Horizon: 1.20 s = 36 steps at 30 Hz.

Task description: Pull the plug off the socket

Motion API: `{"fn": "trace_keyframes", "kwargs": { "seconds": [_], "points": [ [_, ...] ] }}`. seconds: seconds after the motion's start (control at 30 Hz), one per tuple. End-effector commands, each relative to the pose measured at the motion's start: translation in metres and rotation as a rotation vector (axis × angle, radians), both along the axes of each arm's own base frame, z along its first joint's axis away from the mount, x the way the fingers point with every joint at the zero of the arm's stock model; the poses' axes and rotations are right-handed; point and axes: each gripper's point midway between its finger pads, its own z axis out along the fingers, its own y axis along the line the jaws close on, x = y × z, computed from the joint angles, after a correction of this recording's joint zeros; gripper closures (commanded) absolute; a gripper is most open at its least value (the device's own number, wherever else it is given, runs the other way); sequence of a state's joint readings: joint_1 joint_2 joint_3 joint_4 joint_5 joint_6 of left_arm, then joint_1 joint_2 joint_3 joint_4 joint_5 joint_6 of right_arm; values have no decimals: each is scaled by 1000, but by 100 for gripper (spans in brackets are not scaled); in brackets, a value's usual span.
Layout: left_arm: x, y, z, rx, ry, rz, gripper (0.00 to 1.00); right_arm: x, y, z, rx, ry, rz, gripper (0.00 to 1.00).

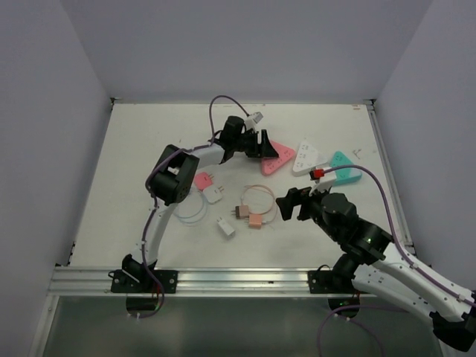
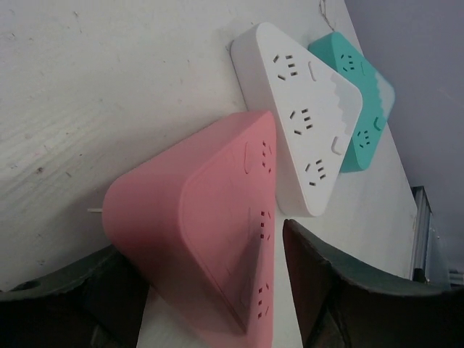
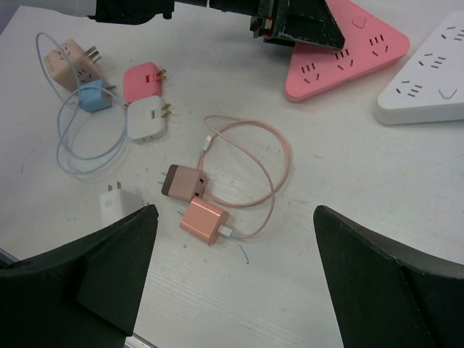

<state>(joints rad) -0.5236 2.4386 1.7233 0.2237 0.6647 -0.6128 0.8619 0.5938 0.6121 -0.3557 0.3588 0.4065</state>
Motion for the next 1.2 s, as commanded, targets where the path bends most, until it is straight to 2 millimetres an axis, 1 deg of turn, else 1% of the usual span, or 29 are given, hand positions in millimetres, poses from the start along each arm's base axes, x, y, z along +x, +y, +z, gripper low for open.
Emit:
{"fn": "trace_keyframes", "kwargs": {
  "seconds": [0.0, 0.07, 0.1, 0.17, 0.2, 0.23, 0.27, 0.3, 0.4, 0.43, 0.5, 0.53, 0.57, 0.6, 0.63, 0.67, 0.7, 0.73, 0.77, 0.8, 0.83, 0.87, 0.93, 0.97, 1.0, 1.07, 1.1, 1.13, 1.17],
  "points": [
    [23, 14, 13, 37, -62, 99, 26, 4, -5, 16, 3, -27, -27, 7],
    [25, 25, 21, 54, -70, 140, 19, 4, -9, 17, -17, -29, -40, 7],
    [33, 35, 24, 72, -83, 186, 16, 6, -13, 23, -25, -41, -58, 7],
    [36, 49, 37, 99, -111, 239, 10, 5, -19, 25, -42, -40, -76, 6],
    [45, 60, 48, 117, -137, 292, 8, 7, -24, 31, -45, -55, -103, 6],
    [46, 66, 51, 138, -144, 308, 6, 7, -28, 32, -51, -56, -114, 5],
    [49, 72, 54, 153, -153, 330, 5, 8, -32, 35, -55, -63, -133, 5],
    [56, 82, 68, 169, -185, 376, 4, 8, -34, 41, -51, -73, -142, 4],
    [61, 105, 82, 237, -235, 464, 2, 10, -47, 51, -67, -87, -202, 2],
    [57, 112, 101, 238, -262, 488, 2, 11, -51, 53, -74, -91, -222, 1],
    [58, 129, 121, 271, -311, 554, 2, 12, -62, 62, -91, -106, -269, 1],
    [49, 138, 142, 266, -340, 581, 2, 12, -67, 64, -101, -111, -286, 1],
    [45, 146, 154, 269, -360, 604, 3, 13, -75, 67, -116, -117, -320, 1],
    [38, 159, 187, 250, -408, 662, 3, 12, -79, 74, -112, -129, -333, 1],
    [28, 168, 185, 274, -406, 677, 3, 11, -82, 77, -119, -134, -343, 1],
    [22, 180, 196, 285, -423, 716, 3, 11, -91, 81, -129, -146, -378, 1],
    [8, 190, 227, 254, -466, 745, 3, 10, -98, 90, -124, -161, -405, 1],
    [-4, 201, 220, 291, -451, 758, 3, 8, -103, 93, -127, -167, -418, 1],
    [-12, 213, 229, 304, -464, 797, 3, 6, -112, 102, -120, -190, -445, 1],
    [-34, 228, 238, 320, -466, 809, 3, 4, -118, 107, -119, -204, -459, 1],
    [-44, 238, 246, 332, -487, 827, 3, 2, -121, 112, -115, -218, -462, 1],
    [-63, 253, 274, 301, -537, 868, 3, -2, -128, 120, -109, -245, -467, 1],
    [-85, 273, 275, 344, -561, 898, 3, -5, -138, 127, -110, -272, -490, 1],
    [-95, 285, 281, 355, -576, 932, 3, -7, -143, 130, -109, -285, -500, 1],
    [-115, 300, 295, 336, -611, 963, 3, -11, -150, 134, -112, -303, -512, 1],
    [-135, 324, 298, 382, -633, 1017, 3, -15, -162, 139, -104, -319, -554, 1],
    [-156, 338, 303, 382, -644, 1043, 3, -19, -168, 143, -92, -331, -564, 1],
    [-165, 346, 305, 387, -653, 1060, 3, -21, -173, 144, -91, -333, -572, 1],
    [-184, 360, 317, 359, -681, 1100, 3, -24, -176, 147, -85, -342, -571, 1]
  ]
}}
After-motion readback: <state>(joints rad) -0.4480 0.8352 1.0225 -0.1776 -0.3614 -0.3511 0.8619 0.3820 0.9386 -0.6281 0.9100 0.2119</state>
